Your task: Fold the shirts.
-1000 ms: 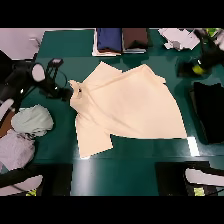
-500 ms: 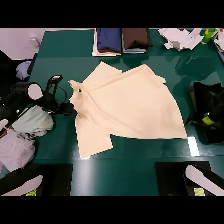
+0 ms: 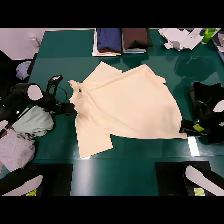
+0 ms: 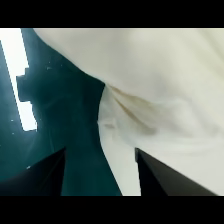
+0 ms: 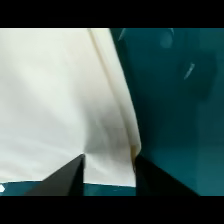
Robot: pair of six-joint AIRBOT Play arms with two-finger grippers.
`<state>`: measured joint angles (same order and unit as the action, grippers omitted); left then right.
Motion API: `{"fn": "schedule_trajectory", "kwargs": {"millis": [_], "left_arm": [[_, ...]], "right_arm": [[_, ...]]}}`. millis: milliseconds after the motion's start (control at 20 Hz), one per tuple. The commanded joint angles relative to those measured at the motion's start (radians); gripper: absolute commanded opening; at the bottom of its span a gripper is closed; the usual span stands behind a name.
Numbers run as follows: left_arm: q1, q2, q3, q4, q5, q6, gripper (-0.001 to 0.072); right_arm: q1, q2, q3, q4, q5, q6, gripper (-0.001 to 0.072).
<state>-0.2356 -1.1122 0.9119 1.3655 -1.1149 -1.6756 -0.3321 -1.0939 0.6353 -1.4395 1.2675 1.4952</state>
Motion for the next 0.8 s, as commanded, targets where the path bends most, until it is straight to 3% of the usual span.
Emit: {"fn": "schedule_trajectory", "kwargs": {"millis": [0, 50, 100, 350, 700, 750], "left_arm": [[0.0, 0.001, -0.001, -0.001, -0.03, 0.001, 0.0518], [0.0, 0.0, -0.001, -0.001, -0.041, 0.002, 0.0518], [0.0, 0.0, -0.004, -0.002, -0.039, 0.01, 0.0519], [-0.003, -0.038, -0.098, -0.087, 0.092, 0.087, 0.0519], [-0.086, -0.2, -0.105, -0.091, 0.121, 0.085, 0.0515], [-0.085, -0.199, -0.101, -0.09, 0.109, 0.078, 0.0414]], "right_arm": [[0.047, -0.012, -0.007, -0.004, -0.019, -0.001, 0.0161], [0.055, 0.002, -0.007, -0.004, -0.023, -0.002, 0.0053], [0.061, 0.018, -0.007, -0.004, -0.032, -0.002, 0.0025], [0.063, 0.08, -0.007, -0.003, -0.045, -0.001, 0.0016], [0.063, 0.08, -0.007, -0.001, -0.034, -0.001, 0.0016], [0.063, 0.08, -0.007, -0.001, -0.034, -0.001, 0.0016]]}}
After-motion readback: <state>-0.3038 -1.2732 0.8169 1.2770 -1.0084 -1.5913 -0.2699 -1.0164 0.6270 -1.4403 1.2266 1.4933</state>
